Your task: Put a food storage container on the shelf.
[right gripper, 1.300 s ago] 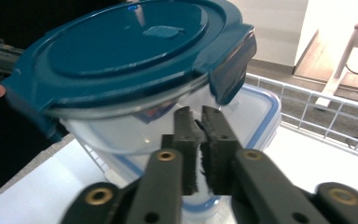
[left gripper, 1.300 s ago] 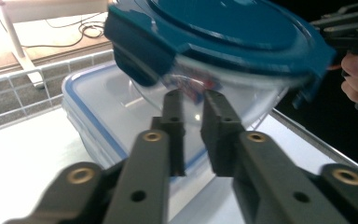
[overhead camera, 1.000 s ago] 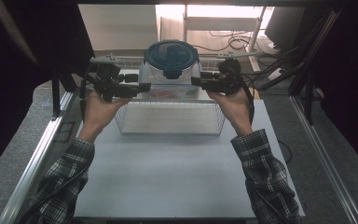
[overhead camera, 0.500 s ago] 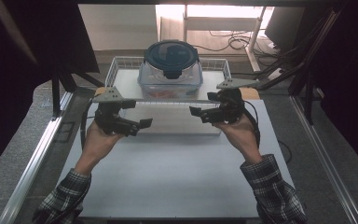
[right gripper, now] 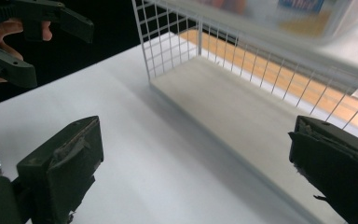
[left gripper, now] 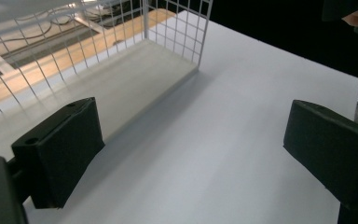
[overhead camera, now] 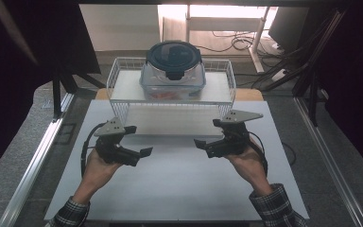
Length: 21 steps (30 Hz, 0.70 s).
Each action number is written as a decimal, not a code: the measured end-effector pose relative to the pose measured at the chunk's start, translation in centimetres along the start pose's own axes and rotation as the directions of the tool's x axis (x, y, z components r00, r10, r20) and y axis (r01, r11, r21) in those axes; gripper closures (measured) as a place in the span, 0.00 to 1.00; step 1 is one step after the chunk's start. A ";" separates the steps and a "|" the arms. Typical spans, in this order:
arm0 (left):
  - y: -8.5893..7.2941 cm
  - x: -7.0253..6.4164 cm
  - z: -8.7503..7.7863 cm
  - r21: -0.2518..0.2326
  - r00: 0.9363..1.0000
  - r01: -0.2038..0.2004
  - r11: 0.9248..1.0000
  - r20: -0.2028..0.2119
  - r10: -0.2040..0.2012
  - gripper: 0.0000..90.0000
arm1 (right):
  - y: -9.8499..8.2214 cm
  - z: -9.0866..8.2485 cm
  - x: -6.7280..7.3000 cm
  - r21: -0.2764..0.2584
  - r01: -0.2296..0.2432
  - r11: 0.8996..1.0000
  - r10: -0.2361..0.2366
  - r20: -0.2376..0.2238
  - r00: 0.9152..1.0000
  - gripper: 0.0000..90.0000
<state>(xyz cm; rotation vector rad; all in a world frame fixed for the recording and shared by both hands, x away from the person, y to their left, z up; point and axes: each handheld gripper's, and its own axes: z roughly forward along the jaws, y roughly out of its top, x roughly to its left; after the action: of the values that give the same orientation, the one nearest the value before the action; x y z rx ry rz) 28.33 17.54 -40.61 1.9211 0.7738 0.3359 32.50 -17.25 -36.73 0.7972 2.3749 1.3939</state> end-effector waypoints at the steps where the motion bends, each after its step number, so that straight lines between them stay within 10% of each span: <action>1: -0.4 -0.1 0.1 0.004 1.000 -0.006 1.000 -0.002 0.006 0.04 | -0.4 0.0 0.1 0.005 -0.001 1.000 0.001 0.001 1.000 0.03; 21: -4.5 -0.5 0.8 0.004 0.999 0.036 0.999 -0.026 -0.036 0.05 | -5.0 0.1 0.5 0.032 -0.006 0.999 0.005 0.039 0.999 0.02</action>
<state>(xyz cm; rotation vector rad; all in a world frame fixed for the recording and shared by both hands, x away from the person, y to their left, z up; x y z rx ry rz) 26.79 18.00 -44.91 1.9078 0.8262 0.3376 30.50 -18.78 -41.09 0.8321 2.3725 1.3333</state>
